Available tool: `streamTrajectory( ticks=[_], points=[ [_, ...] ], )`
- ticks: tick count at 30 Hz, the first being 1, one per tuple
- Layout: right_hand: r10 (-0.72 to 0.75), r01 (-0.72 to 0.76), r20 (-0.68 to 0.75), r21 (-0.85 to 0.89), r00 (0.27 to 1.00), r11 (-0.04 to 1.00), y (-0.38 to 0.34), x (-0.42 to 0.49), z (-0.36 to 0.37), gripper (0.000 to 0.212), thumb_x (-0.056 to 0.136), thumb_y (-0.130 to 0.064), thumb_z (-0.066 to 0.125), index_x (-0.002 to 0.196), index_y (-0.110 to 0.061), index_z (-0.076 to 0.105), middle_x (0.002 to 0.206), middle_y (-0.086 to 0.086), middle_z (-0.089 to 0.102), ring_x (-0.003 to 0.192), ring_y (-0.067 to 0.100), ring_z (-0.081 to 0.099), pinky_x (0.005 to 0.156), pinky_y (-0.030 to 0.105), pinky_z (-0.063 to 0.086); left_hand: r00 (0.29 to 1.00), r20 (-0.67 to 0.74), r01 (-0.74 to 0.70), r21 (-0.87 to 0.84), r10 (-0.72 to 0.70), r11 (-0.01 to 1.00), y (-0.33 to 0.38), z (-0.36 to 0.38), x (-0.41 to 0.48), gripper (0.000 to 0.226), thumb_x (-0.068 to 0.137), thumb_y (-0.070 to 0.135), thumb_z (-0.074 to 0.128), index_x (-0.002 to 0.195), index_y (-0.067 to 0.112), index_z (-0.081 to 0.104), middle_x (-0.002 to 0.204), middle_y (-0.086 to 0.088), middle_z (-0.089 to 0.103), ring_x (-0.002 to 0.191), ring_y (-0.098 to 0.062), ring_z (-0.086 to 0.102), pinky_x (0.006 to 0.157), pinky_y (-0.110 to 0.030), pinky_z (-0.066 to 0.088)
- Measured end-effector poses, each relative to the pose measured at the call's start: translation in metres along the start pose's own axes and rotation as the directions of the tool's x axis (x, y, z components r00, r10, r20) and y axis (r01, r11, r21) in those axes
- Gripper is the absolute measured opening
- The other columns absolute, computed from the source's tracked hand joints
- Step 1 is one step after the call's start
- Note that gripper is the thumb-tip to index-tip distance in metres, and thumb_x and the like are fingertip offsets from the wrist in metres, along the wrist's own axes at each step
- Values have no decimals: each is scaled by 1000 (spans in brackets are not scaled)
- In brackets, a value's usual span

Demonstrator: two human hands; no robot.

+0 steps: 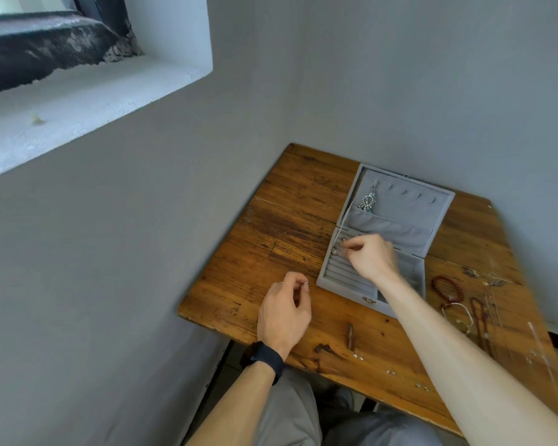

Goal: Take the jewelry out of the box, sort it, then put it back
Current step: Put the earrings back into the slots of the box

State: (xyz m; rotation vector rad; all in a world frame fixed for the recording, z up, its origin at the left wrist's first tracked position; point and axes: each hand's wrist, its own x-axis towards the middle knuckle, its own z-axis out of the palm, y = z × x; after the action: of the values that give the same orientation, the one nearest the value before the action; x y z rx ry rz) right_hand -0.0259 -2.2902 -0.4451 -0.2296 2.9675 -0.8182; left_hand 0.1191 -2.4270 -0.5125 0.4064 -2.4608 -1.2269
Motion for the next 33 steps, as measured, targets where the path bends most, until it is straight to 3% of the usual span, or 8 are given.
streamTrajectory(
  ticks=[4, 8, 12, 17, 21, 29, 33],
  points=[
    [-12, 8, -80, -42, 997, 999, 36, -30, -9, 20, 94, -32, 64, 110, -26, 74, 108, -4, 73, 95, 15, 62, 75, 25, 47, 1000, -10, 9, -92, -10, 996, 0, -4, 6, 11, 96, 27, 59, 104, 32, 63, 96, 14, 63, 89, -1, 58, 77, -20, 49],
    [-130, 94, -134, -244, 982, 965, 69, -58, -4, 38, 97, -41, 53, 128, -22, 64, 127, 2, 62, 118, 25, 47, 96, 39, 43, 997, 24, 71, -188, -67, 980, 11, -7, 28, 10, 95, 21, 62, 100, 28, 64, 98, 14, 64, 93, 2, 58, 80, -18, 45],
    [-146, 116, -88, -277, 985, 954, 85, -70, 9, 51, 101, -50, 35, 144, -25, 44, 150, 7, 41, 141, 26, 27, 113, 48, 31, 993, 114, 65, -244, -38, 968, 41, -5, 65, 10, 95, 22, 61, 103, 28, 66, 98, 13, 67, 93, -8, 65, 84, -25, 52],
    [-149, 110, -131, -267, 980, 957, 90, -70, 19, 55, 101, -52, 30, 146, -22, 41, 156, 10, 36, 146, 27, 24, 116, 46, 27, 974, 213, -78, -9, 78, 997, 67, 9, 104, 10, 93, 32, 66, 102, 30, 71, 94, 18, 67, 88, 1, 62, 73, -15, 46],
    [-124, 79, -171, -248, 977, 965, 93, -70, 22, 62, 100, -56, 23, 141, -17, 48, 153, 11, 42, 144, 28, 29, 116, 45, 28, 945, 296, -205, 218, 135, 954, 65, 24, 116, 12, 92, 32, 70, 102, 28, 75, 103, 10, 58, 96, -7, 57, 83, -23, 48],
    [-106, 62, -174, -240, 979, 969, 91, -74, 22, 67, 98, -57, 19, 137, -15, 53, 152, 13, 44, 144, 28, 32, 116, 44, 29, 956, 286, -150, 283, 66, 947, 51, 40, 114, 17, 92, 33, 69, 107, 27, 77, 113, 8, 48, 101, -7, 49, 86, -21, 37],
    [-105, 61, -169, -243, 980, 968, 90, -73, 21, 66, 98, -57, 20, 136, -14, 54, 152, 13, 44, 144, 29, 33, 116, 44, 29, 968, 245, -133, 310, 56, 941, 49, 45, 111, 21, 94, 39, 65, 110, 30, 75, 112, 9, 49, 104, -12, 53, 82, -25, 43]
  ],
)
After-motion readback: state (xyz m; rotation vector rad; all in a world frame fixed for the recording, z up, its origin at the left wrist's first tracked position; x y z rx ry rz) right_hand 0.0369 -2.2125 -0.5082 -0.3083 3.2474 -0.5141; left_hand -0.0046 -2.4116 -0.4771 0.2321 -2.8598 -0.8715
